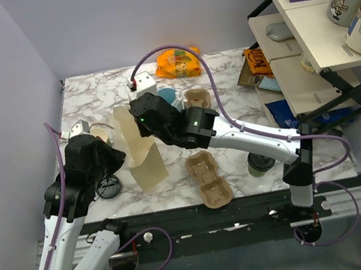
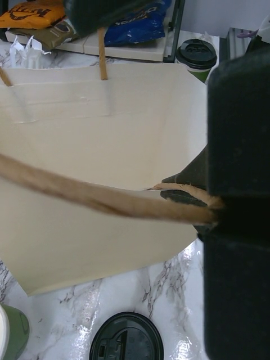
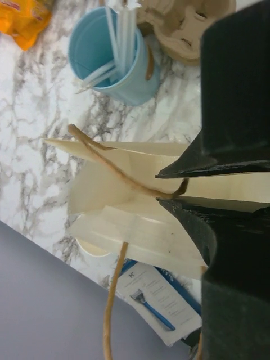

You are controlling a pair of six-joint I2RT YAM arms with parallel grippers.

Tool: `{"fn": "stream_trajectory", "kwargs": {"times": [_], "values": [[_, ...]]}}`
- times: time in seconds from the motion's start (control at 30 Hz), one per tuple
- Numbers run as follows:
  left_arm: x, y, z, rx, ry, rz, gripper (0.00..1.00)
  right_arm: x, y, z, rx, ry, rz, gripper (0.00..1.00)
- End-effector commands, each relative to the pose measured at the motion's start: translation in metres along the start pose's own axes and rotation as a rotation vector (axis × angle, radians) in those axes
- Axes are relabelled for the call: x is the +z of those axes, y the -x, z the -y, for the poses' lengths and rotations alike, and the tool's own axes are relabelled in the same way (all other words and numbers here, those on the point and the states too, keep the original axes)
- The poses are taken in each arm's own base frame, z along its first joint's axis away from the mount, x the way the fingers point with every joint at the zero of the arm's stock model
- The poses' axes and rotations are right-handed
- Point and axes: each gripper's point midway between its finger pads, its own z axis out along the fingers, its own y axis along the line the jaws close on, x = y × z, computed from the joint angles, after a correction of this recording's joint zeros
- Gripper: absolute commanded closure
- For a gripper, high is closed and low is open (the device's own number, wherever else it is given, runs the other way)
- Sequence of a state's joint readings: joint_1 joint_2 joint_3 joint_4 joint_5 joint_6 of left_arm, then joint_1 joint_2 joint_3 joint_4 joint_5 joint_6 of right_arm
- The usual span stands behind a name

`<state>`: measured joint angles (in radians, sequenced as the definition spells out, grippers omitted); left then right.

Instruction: Pack the takeout coffee

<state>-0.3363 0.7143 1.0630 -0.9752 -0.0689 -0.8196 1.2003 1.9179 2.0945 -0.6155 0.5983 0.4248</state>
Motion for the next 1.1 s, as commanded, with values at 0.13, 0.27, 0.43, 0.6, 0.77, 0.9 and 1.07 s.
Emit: {"fn": "stream_trajectory", "kwargs": {"times": [0.13, 0.27, 0.43, 0.6, 0.77, 0.9, 1.07], "values": [[0.002, -0.008, -0.023, -0.015, 0.092, 0.006, 1.00, -0.035, 0.019, 0.026, 0.222, 0.217, 0.043, 0.99], [0.005, -0.010, -0.022, -0.004, 0.083, -0.002, 1.00, -0.045, 0.010, 0.031, 0.315, 0.405, 0.024, 0.99], [0.009, -0.011, -0.019, 0.003, 0.064, -0.006, 1.00, -0.038, -0.026, 0.043, 0.369, 0.447, -0.085, 0.99], [0.010, -0.012, -0.017, 0.014, 0.046, -0.011, 1.00, -0.020, -0.067, 0.052, 0.471, 0.428, -0.214, 0.99], [0.012, -0.014, -0.018, 0.026, 0.046, -0.020, 1.00, -0.003, -0.099, 0.054, 0.535, 0.404, -0.316, 0.99], [0.013, -0.015, -0.016, 0.028, 0.035, -0.022, 1.00, 0.001, -0.114, 0.053, 0.579, 0.403, -0.372, 0.99], [0.012, -0.014, -0.016, 0.037, 0.035, -0.018, 1.00, -0.002, -0.109, 0.055, 0.584, 0.405, -0.364, 0.90]]}}
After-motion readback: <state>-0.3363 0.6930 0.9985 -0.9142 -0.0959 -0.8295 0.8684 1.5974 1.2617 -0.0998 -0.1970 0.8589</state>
